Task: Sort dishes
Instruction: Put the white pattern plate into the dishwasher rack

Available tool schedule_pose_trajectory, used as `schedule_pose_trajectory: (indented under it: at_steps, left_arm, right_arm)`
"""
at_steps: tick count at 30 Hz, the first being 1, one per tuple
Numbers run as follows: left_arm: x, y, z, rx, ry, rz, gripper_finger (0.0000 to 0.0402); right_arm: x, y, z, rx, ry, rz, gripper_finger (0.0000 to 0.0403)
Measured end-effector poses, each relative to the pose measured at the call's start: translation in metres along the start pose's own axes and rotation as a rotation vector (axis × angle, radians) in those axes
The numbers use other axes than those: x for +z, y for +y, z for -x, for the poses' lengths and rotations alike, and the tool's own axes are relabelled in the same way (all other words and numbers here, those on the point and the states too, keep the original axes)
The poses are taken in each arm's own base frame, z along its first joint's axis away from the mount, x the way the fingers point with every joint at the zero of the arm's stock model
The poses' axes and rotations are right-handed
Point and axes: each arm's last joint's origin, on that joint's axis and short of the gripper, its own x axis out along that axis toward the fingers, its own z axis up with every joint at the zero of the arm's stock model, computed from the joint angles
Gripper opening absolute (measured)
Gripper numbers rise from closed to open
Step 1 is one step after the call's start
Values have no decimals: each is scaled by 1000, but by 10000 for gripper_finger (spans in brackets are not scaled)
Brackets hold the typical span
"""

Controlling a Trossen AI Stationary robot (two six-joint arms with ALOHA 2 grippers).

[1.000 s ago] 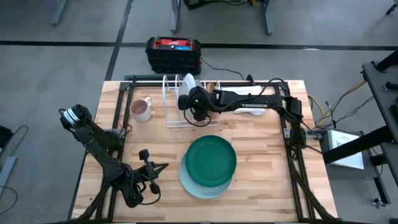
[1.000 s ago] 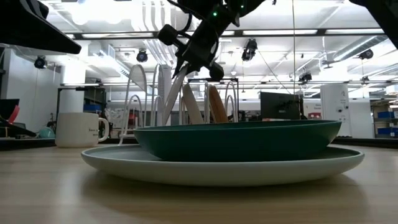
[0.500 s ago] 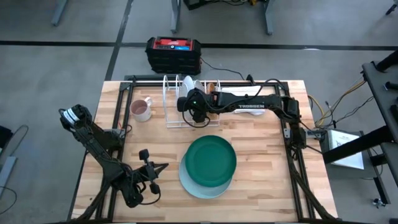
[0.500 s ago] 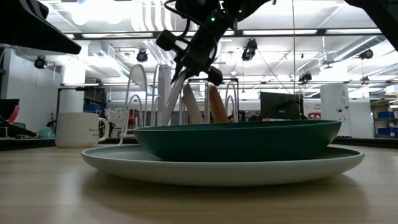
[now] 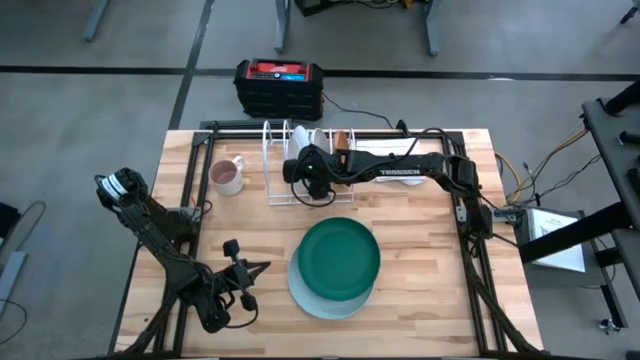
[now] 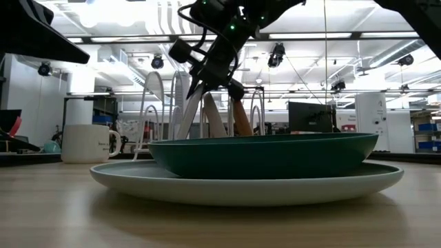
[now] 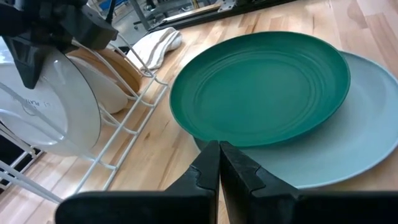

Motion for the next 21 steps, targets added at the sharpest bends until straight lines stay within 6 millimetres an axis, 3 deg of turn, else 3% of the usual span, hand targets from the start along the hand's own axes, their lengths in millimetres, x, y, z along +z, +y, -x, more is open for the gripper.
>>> schedule_pose_trajectory:
  at_steps: [21]
  left_arm:
    - [-6,2,-1,6,5,13,0]
  right_arm:
    - [1,0,-1,-15,-46,-16,16]
